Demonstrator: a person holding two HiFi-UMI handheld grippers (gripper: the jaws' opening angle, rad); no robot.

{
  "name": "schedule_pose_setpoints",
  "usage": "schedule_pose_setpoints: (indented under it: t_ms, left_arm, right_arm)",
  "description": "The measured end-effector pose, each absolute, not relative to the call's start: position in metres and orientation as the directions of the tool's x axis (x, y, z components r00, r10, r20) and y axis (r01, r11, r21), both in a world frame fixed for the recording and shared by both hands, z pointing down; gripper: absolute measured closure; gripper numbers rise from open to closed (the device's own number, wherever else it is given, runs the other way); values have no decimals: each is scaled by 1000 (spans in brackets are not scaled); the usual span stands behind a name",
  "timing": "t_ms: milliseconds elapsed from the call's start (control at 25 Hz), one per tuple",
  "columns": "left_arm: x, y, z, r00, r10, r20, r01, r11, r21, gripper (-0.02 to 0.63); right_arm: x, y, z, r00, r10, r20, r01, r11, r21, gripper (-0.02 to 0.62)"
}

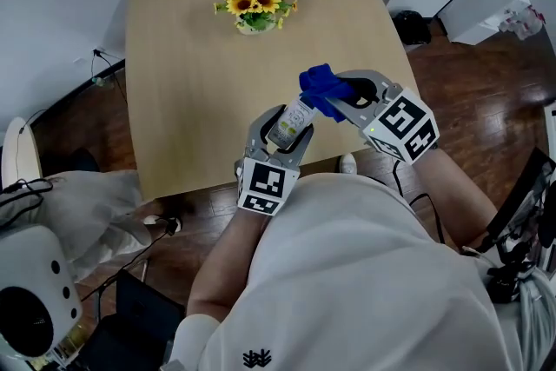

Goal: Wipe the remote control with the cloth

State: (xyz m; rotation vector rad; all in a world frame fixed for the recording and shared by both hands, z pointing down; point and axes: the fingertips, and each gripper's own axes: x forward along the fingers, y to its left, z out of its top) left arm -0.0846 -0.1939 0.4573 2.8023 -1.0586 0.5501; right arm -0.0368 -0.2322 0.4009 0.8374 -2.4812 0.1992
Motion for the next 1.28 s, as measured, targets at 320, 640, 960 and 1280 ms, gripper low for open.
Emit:
schedule_pose_setpoints:
  t_ms: [320, 640, 960, 1280]
  left_arm:
    - [-104, -188, 462, 723, -604, 336, -634, -773, -24, 334]
    - [-99, -195, 457, 731, -598, 329, -628, -778, -16, 334]
    - [-106, -197, 454, 723, -611, 323, -641, -767, -15, 334]
    - [-110, -192, 450, 729, -607, 317, -638, -770, -7, 334]
  right_arm:
    - [-25, -237, 399, -600, -612, 515, -686, 725, 62, 506]
    - [-102, -187, 360, -768, -473, 432, -525, 851, 1, 506]
    - [-150, -156, 360, -839, -340, 426, -396, 917, -48, 506]
    - [-101, -201, 386, -746, -458, 483, -526, 850, -5, 506]
